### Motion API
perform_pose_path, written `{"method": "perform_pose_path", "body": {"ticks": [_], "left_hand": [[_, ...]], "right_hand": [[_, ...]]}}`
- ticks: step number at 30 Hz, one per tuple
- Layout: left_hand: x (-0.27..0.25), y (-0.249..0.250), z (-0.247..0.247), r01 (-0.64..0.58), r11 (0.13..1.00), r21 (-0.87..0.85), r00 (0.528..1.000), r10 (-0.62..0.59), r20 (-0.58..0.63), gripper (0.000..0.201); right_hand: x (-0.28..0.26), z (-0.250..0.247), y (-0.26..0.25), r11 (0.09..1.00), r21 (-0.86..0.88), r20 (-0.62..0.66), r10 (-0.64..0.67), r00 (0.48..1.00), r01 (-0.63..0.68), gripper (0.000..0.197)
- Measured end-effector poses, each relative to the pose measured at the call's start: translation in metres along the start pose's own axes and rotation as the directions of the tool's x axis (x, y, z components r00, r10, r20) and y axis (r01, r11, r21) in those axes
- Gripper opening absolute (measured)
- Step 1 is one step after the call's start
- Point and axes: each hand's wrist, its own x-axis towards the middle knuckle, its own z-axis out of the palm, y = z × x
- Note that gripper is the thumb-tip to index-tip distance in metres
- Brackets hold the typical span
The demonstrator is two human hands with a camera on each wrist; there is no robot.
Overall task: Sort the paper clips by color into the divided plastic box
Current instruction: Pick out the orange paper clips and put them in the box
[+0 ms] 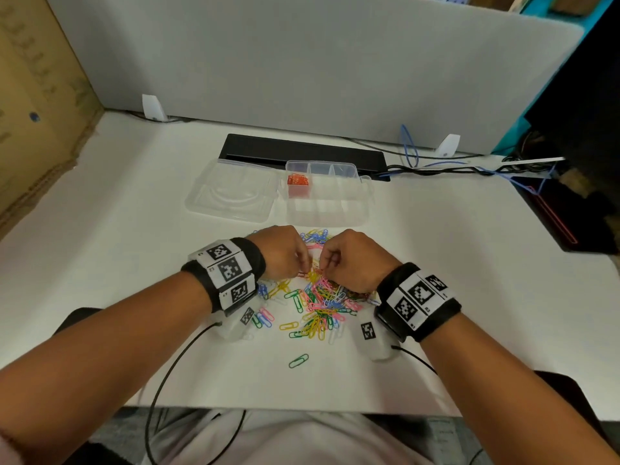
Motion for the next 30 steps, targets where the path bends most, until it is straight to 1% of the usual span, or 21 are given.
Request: {"method": "perform_pose_path", "body": {"ticks": [3,5,7,11,13,14,15,16,17,18,19,20,21,22,23,24,26,28,30], "left_hand": [[0.0,-0.006,-0.001,-0.003,0.999,-0.044,1.0,0.003,-0.002,0.011],[0.0,-0.006,0.0,-0.014,1.0,-0.016,1.0,0.014,-0.006,0.007],[0.002,-0.005,-0.001,-0.007,0.999,0.049,1.0,0.007,-0.003,0.008],[0.005,-0.002,-0.007,0.012,0.978,0.209,0.993,-0.036,0.109,0.022],[0.003,-0.003,-0.012,0.014,0.96,0.279,0.994,-0.045,0.104,0.031],[0.002,-0.005,-0.015,0.027,0.959,0.281,0.994,-0.054,0.09,0.034],[0.002,-0.006,-0.019,0.04,0.967,0.251,0.995,-0.061,0.075,0.035],[0.001,-0.008,-0.023,0.057,0.983,0.175,0.996,-0.069,0.063,0.033],[0.001,-0.009,-0.027,0.074,0.997,0.035,0.996,-0.076,0.053,0.029],[0.0,-0.01,-0.03,0.096,0.977,-0.189,0.995,-0.087,0.056,0.023],[0.0,-0.011,-0.032,0.126,0.878,-0.461,0.992,-0.1,0.081,0.018],[-0.001,-0.011,-0.033,0.164,0.698,-0.697,0.986,-0.094,0.138,0.015],[-0.002,-0.012,-0.033,0.202,0.494,-0.846,0.978,-0.049,0.205,0.013],[-0.002,-0.012,-0.031,0.234,0.336,-0.912,0.968,0.008,0.251,0.013],[-0.002,-0.011,-0.028,0.248,0.229,-0.941,0.962,0.058,0.267,0.015],[0.0,-0.009,-0.024,0.247,0.154,-0.957,0.961,0.085,0.262,0.019],[0.006,-0.004,-0.017,0.233,0.046,-0.971,0.969,0.073,0.236,0.025],[0.013,0.0,-0.012,0.223,-0.018,-0.975,0.974,0.036,0.222,0.031],[0.021,0.0,-0.013,0.222,-0.056,-0.973,0.975,-0.009,0.223,0.032]], "right_hand": [[-0.001,-0.001,-0.004,0.999,-0.04,0.005,-0.001,1.0,0.001,0.023],[-0.001,-0.001,-0.005,0.999,-0.046,-0.005,-0.001,1.0,0.001,0.022],[0.0,-0.002,-0.004,1.0,-0.024,-0.027,-0.003,1.0,0.003,0.02],[0.001,-0.003,-0.003,0.998,0.056,-0.089,-0.011,0.996,0.016,0.018],[0.001,-0.007,-0.002,0.995,0.097,-0.121,-0.014,0.993,0.026,0.019],[0.0,-0.009,-0.002,0.992,0.12,-0.137,-0.017,0.99,0.033,0.019],[0.0,-0.011,-0.003,0.988,0.149,-0.155,-0.022,0.988,0.046,0.019],[0.001,-0.013,-0.005,0.981,0.186,-0.175,-0.026,0.984,0.06,0.019],[0.001,-0.015,-0.007,0.97,0.23,-0.2,-0.031,0.979,0.077,0.019],[0.002,-0.017,-0.011,0.956,0.274,-0.23,-0.039,0.972,0.103,0.018],[0.003,-0.019,-0.016,0.94,0.312,-0.268,-0.054,0.962,0.14,0.018],[0.003,-0.021,-0.023,0.921,0.344,-0.31,-0.075,0.948,0.185,0.017],[0.003,-0.022,-0.03,0.9,0.369,-0.344,-0.099,0.934,0.231,0.015],[0.004,-0.024,-0.037,0.883,0.385,-0.365,-0.121,0.923,0.268,0.012],[0.005,-0.024,-0.043,0.875,0.39,-0.369,-0.138,0.919,0.288,0.01],[0.006,-0.023,-0.048,0.877,0.382,-0.358,-0.149,0.922,0.29,0.01],[0.01,-0.021,-0.054,0.899,0.355,-0.32,-0.142,0.937,0.258,0.01],[0.014,-0.018,-0.051,0.918,0.33,-0.34,-0.102,0.935,0.22,0.007],[0.018,-0.018,-0.041,0.929,0.304,-0.413,-0.072,0.908,0.212,0.005]]}}
